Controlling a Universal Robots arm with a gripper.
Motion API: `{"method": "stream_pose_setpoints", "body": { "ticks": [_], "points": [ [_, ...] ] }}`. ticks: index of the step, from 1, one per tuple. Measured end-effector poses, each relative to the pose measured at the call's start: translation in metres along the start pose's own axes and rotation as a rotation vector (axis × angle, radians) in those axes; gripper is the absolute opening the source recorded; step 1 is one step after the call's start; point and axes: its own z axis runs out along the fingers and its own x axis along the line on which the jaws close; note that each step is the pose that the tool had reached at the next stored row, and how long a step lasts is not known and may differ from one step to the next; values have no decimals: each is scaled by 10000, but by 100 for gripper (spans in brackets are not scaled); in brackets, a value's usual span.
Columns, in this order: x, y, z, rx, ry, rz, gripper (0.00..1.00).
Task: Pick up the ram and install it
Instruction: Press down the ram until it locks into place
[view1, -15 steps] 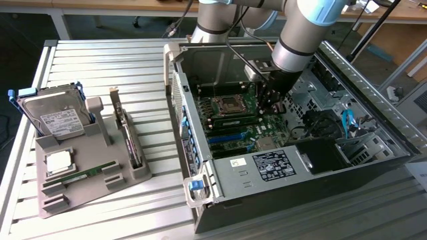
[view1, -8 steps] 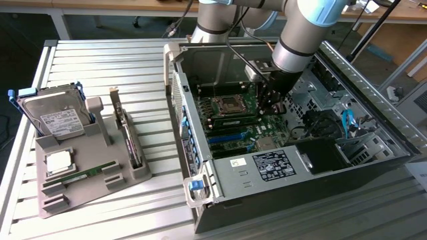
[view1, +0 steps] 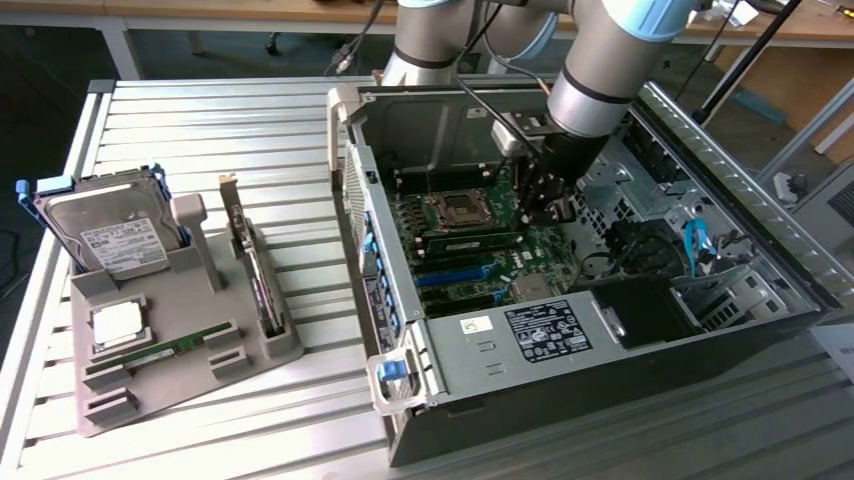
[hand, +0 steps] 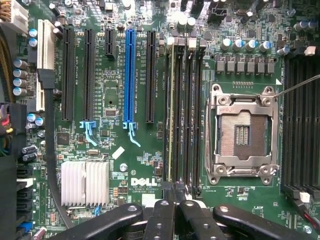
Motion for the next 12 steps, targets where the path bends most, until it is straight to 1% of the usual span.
{"method": "stream_pose_setpoints", "body": {
  "ticks": [1, 3, 4, 6, 7, 11, 12],
  "points": [
    [0, 18, 0, 2, 0, 0, 11],
    [-1, 107, 1, 11, 3, 0, 11],
    [-3, 188, 2, 23, 2, 2, 11],
    [-5, 294, 4, 44, 4, 0, 11],
    [-7, 374, 6, 62, 4, -1, 11],
    [-10, 572, 9, 97, 4, 0, 11],
    [-11, 639, 11, 105, 4, -2, 11]
  ]
}}
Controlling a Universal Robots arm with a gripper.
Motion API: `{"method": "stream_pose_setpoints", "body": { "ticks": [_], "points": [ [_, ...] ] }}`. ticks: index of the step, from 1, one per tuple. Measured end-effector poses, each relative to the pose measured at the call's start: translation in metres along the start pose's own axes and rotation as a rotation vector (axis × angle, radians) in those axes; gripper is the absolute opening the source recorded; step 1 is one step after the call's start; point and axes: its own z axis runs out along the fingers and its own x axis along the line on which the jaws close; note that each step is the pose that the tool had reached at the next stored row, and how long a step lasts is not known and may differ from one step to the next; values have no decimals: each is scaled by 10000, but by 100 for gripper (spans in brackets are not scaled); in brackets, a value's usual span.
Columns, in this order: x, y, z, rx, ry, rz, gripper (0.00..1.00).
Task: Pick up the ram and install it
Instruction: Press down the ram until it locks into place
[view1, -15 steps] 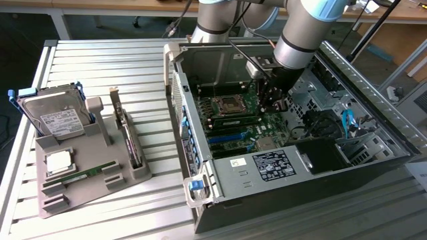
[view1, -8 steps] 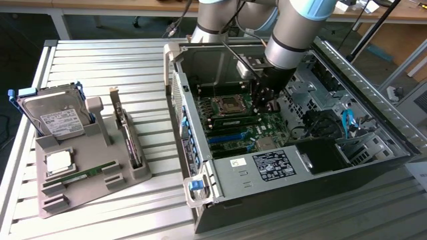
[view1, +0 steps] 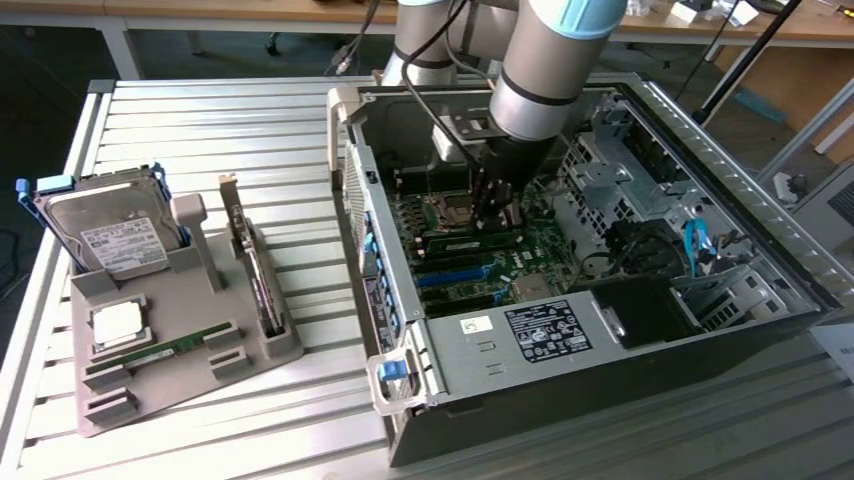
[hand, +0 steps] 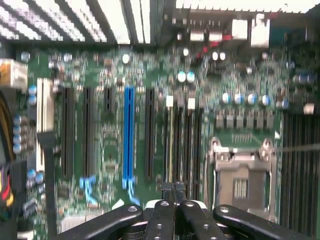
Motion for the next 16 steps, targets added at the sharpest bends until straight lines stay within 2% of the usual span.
{"method": "stream_pose_setpoints", "body": {
  "ticks": [16],
  "points": [
    [1, 17, 34, 0, 0, 1, 11]
  ]
}}
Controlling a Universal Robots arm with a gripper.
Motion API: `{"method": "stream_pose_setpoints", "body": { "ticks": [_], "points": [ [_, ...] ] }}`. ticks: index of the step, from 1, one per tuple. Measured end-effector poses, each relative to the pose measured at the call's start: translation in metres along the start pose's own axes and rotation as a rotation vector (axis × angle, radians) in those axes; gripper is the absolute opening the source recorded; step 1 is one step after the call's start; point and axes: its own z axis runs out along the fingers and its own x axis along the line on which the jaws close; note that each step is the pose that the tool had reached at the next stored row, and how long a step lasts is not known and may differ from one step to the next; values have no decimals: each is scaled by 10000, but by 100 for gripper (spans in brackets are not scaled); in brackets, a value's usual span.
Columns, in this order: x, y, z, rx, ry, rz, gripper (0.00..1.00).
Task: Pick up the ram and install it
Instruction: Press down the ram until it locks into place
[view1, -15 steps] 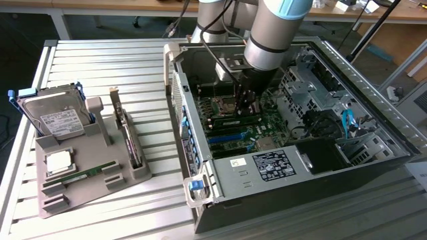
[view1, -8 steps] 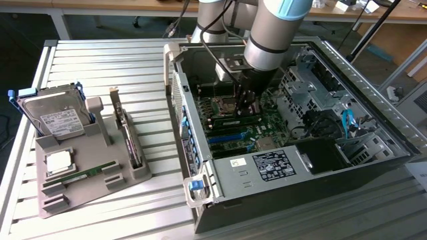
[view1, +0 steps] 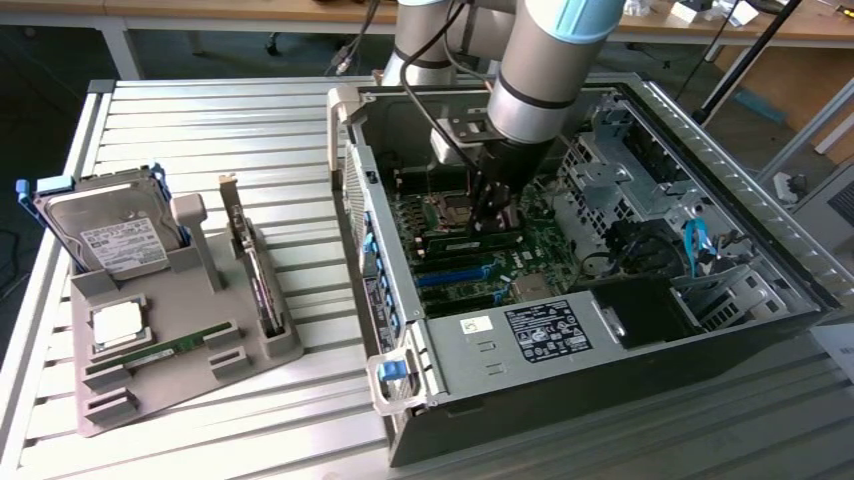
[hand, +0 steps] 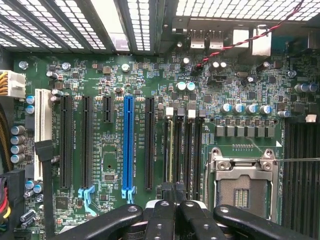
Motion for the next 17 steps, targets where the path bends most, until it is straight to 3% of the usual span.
{"method": "stream_pose_setpoints", "body": {
  "ticks": [17],
  "points": [
    [2, 0, 57, 0, 1, 0, 11]
  ]
}}
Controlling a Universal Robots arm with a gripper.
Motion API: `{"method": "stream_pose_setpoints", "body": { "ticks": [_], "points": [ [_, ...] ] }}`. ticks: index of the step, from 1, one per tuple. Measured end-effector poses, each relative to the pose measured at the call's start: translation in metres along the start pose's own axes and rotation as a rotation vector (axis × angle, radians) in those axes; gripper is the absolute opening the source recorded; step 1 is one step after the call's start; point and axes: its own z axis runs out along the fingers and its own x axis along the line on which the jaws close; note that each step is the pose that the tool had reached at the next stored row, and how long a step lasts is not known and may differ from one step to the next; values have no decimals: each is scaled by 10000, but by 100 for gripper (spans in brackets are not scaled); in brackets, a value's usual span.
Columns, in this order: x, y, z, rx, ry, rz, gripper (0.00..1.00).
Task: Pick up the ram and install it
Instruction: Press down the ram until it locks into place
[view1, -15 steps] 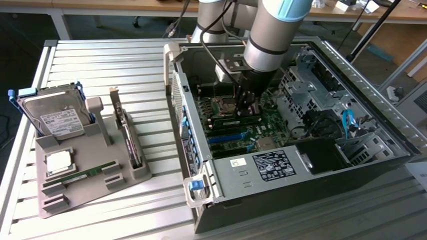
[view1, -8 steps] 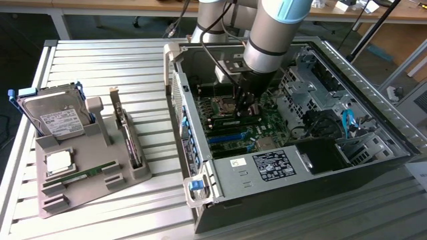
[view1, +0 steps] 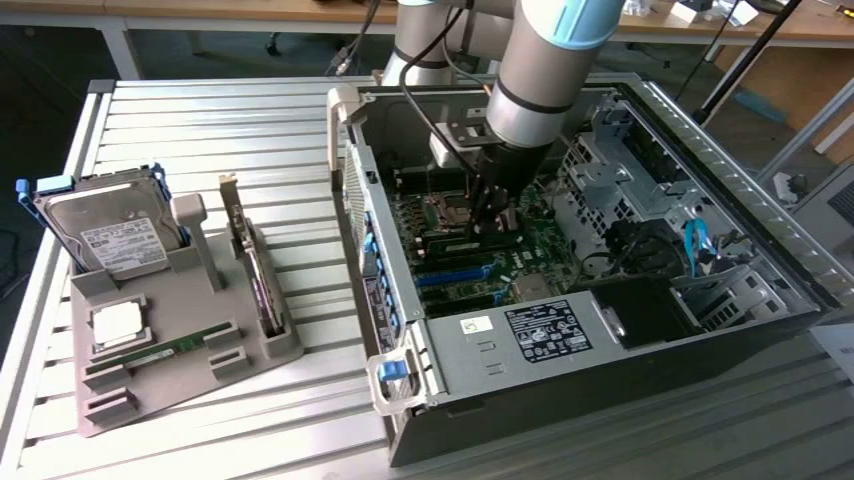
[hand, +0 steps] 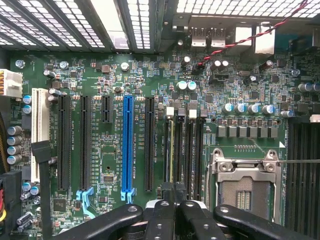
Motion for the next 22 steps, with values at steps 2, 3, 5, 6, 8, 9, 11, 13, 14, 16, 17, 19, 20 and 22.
{"method": "stream_pose_setpoints", "body": {
  "ticks": [2, 3, 5, 6, 8, 9, 11, 13, 14, 16, 17, 19, 20, 22],
  "points": [
    [1, 0, 6, -1, 2, 0, 11],
    [1, 0, 9, -2, 3, 0, 11],
    [1, 0, 18, -1, 3, 0, 11],
    [1, 0, 24, 0, 2, 0, 11],
    [2, 0, 37, -2, 6, 0, 11],
    [2, 0, 45, -2, 4, 0, 11],
    [2, 0, 54, -2, 5, 0, 11],
    [2, 0, 58, -2, 4, 1, 11],
    [1, 0, 55, 0, 2, 0, 11],
    [-5, -3, 3, 17, -29, -1, 11],
    [-2, 0, -45, 4, -6, 0, 11],
    [-4, 1, -121, 0, 0, 0, 11],
    [-6, 1, -173, 1, -1, 0, 11],
    [-8, 2, -250, 1, -2, 0, 11]
  ]
}}
